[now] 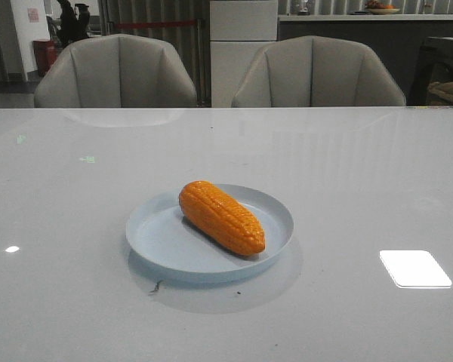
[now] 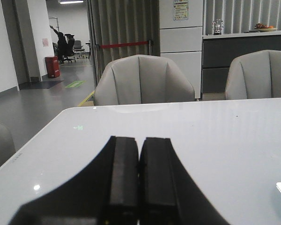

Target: Place corn on plate with both arms

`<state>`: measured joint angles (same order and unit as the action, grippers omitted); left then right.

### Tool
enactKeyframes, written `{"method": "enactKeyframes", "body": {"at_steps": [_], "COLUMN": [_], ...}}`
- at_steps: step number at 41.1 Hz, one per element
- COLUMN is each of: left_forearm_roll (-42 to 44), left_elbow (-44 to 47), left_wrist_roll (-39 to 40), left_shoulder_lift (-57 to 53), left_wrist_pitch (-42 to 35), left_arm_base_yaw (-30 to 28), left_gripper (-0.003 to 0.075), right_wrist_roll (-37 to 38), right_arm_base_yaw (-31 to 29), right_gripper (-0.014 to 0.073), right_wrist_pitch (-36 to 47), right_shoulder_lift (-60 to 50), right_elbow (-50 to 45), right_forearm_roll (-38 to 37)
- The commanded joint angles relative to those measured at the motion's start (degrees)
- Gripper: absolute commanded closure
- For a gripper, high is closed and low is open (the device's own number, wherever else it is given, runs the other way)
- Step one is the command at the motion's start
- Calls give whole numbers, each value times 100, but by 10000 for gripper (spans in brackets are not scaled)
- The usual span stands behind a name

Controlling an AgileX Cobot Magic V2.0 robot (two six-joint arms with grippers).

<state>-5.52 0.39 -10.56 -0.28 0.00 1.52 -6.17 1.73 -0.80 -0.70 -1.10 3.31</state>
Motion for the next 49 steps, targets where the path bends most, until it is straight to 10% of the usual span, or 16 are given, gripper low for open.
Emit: {"method": "enactKeyframes", "body": {"at_steps": [1,49], "left_forearm_roll": [-47,-47], "left_elbow": [206,206], "left_wrist_roll": [26,26], "left_shoulder_lift": [-95,-95], "left_wrist_pitch": [-457,-457], "left_arm_base_yaw": [-1,-1], "left_gripper": [625,625], "right_wrist_roll": [2,2], "right_arm_base_yaw": [17,47], "right_gripper": [568,568], "right_wrist_pitch": [367,-294], "right_shoulder_lift": [-127,-127], "right_elbow": [67,66], "right_forearm_roll": [-37,-37]}}
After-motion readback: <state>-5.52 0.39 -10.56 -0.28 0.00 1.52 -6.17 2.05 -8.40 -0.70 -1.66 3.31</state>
